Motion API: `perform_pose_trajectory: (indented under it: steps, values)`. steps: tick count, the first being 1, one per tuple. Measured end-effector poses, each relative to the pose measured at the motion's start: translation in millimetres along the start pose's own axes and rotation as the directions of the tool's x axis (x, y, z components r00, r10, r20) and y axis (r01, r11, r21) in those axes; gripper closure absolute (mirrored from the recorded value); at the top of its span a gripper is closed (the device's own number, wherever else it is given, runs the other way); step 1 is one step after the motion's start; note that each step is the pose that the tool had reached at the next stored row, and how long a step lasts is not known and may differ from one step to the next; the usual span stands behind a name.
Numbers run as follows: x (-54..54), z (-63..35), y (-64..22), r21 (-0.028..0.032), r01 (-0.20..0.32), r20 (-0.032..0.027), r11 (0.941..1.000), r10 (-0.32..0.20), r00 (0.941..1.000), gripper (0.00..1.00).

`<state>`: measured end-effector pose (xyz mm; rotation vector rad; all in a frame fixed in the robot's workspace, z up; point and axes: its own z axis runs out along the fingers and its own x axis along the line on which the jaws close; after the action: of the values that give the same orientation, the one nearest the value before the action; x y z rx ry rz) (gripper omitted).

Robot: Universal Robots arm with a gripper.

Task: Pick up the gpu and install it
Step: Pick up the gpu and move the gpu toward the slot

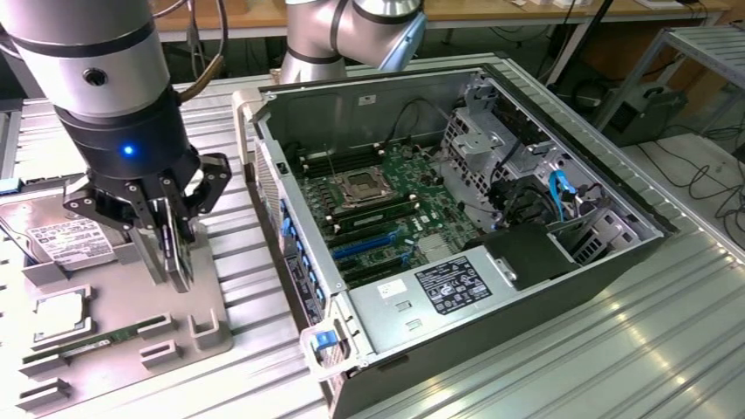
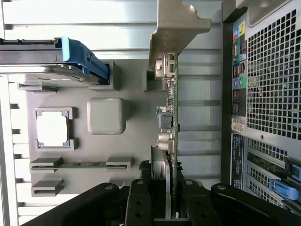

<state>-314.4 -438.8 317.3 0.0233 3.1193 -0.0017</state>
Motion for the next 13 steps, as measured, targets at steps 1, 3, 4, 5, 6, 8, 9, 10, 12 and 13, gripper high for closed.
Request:
perform_pose_trajectory:
  steps: [1, 3, 4, 5, 6, 8, 9, 10, 12, 13]
  values:
    - [-0.1, -3.3, 0.0, 0.0000, 0.000, 0.0000, 1.0000, 0.000, 1.0000, 0.72]
    - [-0.2, -7.9, 0.0, -0.0001, 0.000, 0.0000, 1.0000, 0.000, 1.0000, 0.72]
    - [-0.2, -10.0, 0.0, -0.0001, 0.000, 0.0000, 1.0000, 0.000, 1.0000, 0.72]
    - [-0.3, -11.8, 0.0, -0.0001, 0.000, 0.0000, 1.0000, 0.000, 1.0000, 0.72]
    - [-0.3, -14.0, 0.0, 0.0000, 0.000, 0.0000, 1.0000, 0.000, 1.0000, 0.72]
    - [-0.4, -17.6, 0.0, -0.0001, 0.000, 0.0001, 1.0000, 0.000, 1.0000, 0.72]
    - [-0.5, -20.1, 0.0, -0.0001, 0.000, 0.0001, 1.0000, 0.000, 1.0000, 0.72]
    - [-0.5, -22.1, 0.0, -0.0001, 0.000, 0.0000, 1.0000, 0.000, 1.0000, 0.72]
    - [-0.6, -26.0, 0.0, -0.0001, 0.000, 0.0001, 1.0000, 0.000, 1.0000, 0.72]
    - [-0.6, -28.1, 0.0, -0.0001, 0.000, 0.0000, 1.0000, 0.000, 1.0000, 0.72]
